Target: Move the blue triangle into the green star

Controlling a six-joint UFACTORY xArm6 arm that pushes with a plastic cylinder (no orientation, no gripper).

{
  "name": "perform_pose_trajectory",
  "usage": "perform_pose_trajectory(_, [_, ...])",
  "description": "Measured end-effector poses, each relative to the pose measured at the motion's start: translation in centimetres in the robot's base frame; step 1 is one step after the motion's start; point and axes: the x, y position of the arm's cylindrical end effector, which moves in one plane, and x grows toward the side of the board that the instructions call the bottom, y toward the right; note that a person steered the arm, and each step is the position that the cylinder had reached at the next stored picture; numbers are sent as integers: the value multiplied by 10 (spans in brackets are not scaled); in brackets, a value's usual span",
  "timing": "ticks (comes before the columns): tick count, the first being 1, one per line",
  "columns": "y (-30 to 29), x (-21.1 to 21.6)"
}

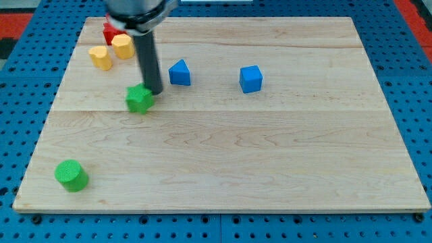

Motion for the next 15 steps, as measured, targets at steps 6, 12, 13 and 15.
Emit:
perform_pose_trajectory(6, [20,29])
perform_pose_trajectory(12, [-39,-52])
perform_pose_trajectory(13, [-76,-54])
perform_pose_trajectory(15, [-108,45])
